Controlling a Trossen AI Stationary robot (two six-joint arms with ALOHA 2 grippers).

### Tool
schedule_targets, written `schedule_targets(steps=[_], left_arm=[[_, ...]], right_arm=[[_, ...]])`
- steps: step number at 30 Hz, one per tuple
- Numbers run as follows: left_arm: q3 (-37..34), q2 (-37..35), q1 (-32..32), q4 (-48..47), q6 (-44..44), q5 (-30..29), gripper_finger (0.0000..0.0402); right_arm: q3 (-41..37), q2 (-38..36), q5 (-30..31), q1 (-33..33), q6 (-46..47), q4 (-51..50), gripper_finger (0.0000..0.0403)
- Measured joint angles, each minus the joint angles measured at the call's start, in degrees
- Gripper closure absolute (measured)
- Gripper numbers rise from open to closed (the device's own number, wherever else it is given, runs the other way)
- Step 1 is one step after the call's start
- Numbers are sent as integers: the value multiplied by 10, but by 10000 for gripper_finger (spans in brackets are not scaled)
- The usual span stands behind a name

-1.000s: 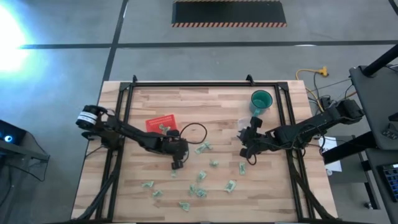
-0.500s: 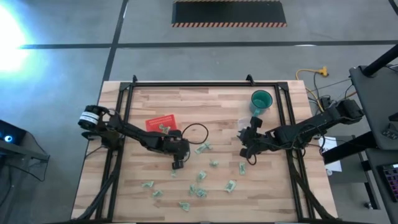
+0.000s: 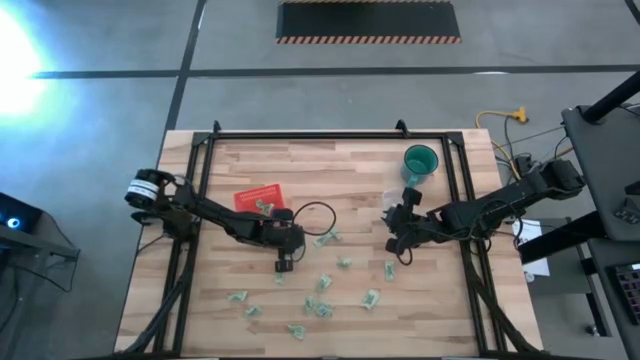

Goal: Pick and place items into bin
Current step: Put the stevia packet into the orange bin

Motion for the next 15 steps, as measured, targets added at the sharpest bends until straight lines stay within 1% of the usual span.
schedule_targets(steps=[3,5,12,15], left_arm=[[0,-6,0,-1,18,-22,400],[7,-12,0,-1,29,-50,400],[13,-62,-1,0,30,-177,400],[6,-92,-5,-1,28,-243,400]], right_arm=[[0,0,0,0,0,0,335],[0,0,0,0,0,0,335],[0,0,0,0,0,0,335],[0,0,0,0,0,-1,335]])
